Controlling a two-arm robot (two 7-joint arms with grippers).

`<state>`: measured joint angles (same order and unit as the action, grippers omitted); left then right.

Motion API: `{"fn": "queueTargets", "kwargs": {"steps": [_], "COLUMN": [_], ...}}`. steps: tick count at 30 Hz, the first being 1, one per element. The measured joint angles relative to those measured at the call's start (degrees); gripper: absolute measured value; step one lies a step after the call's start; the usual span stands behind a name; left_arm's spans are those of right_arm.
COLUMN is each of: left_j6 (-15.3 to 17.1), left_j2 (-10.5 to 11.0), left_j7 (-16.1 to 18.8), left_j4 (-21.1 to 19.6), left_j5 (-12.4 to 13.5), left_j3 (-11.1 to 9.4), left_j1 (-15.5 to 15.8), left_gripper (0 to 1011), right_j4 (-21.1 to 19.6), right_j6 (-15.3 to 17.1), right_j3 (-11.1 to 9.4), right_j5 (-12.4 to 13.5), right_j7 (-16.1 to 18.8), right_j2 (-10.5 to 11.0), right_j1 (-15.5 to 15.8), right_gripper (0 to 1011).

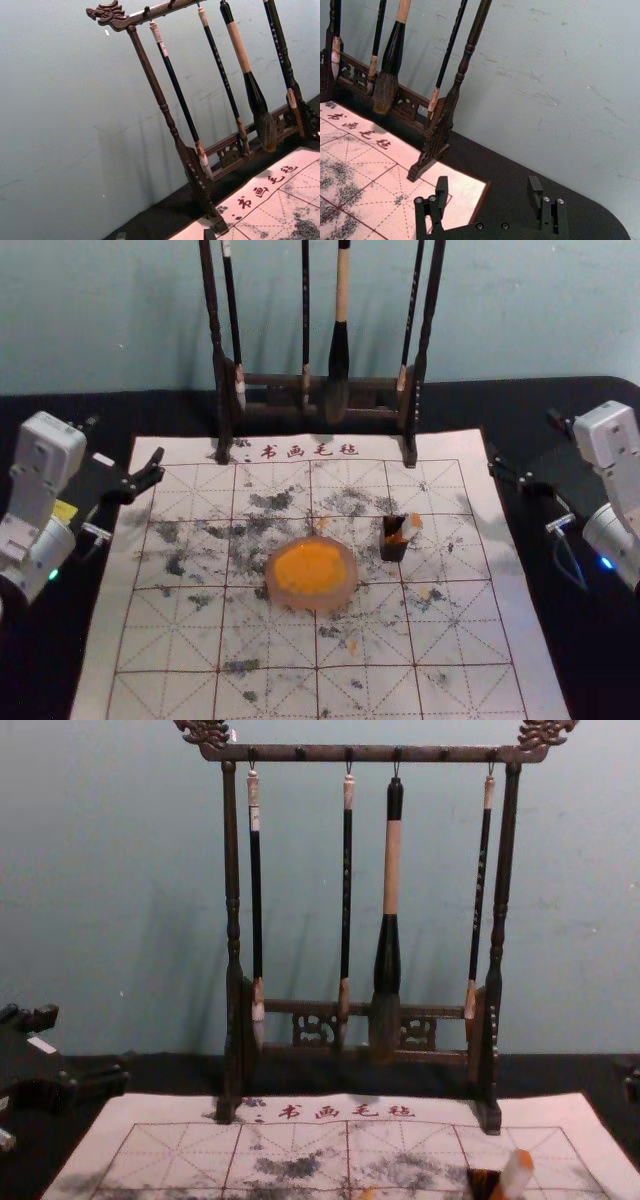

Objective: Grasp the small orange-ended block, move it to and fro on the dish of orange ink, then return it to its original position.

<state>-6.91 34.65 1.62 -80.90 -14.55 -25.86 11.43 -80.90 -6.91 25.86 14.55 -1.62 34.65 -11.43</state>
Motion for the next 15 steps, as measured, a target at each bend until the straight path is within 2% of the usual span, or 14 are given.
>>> {"fn": "queueTargets", "kwargs": {"steps": [15], "left_j6": [0.00], "left_j2": [0.00], "left_j7": [0.00], "left_j4": [0.00], "left_j5": [0.00], "left_j3": [0.00], "left_j1": [0.00], "left_gripper": [1001], "right_j4": [0.00], "right_j6": [0.00], "right_j3": [0.00], "right_j5": [0.00], "right_j7": [0.00], "right_j2": [0.00], "right_j1": [0.00], "right_gripper": [1003]}}
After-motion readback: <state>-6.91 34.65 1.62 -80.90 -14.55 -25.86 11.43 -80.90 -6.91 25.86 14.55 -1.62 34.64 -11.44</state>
